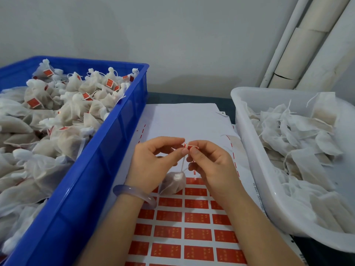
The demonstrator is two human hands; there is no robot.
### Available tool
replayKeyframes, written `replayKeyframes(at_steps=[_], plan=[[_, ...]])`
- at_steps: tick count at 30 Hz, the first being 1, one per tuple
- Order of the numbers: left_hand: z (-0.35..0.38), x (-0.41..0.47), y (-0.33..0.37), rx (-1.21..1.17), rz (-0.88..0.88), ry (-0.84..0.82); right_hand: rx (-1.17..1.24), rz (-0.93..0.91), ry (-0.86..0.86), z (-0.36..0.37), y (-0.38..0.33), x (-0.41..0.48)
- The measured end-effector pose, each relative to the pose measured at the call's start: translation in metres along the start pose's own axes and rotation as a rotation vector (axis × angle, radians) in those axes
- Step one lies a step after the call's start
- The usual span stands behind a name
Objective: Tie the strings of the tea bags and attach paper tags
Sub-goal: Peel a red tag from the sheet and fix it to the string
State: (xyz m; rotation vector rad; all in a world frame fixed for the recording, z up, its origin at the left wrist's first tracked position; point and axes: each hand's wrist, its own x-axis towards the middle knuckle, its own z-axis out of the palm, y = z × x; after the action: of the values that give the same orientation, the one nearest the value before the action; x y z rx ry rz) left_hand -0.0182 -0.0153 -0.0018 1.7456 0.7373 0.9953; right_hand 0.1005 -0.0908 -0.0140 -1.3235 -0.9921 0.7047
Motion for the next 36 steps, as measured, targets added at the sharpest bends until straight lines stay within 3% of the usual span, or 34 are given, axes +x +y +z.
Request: replayKeyframes(at_steps=[4,10,36], plan=[[0.0010,-0.0017,0.0025,-0.073,-0.017,-0.016,-0.035,-0.072,0.007,0.0000,-0.0048,-0.0007],[0.0027,-0.0019,0.0023,-0.142,-0.050,-0.014,-0.042,-0.108,0.161,-0.0018,-0.0063,0.0004],[0.0024,-0.0036,0.0065,-0.199,-0.111,-0.046,-0.139,-0.163,0.275,0.0016,-0.0047,-0.0006]])
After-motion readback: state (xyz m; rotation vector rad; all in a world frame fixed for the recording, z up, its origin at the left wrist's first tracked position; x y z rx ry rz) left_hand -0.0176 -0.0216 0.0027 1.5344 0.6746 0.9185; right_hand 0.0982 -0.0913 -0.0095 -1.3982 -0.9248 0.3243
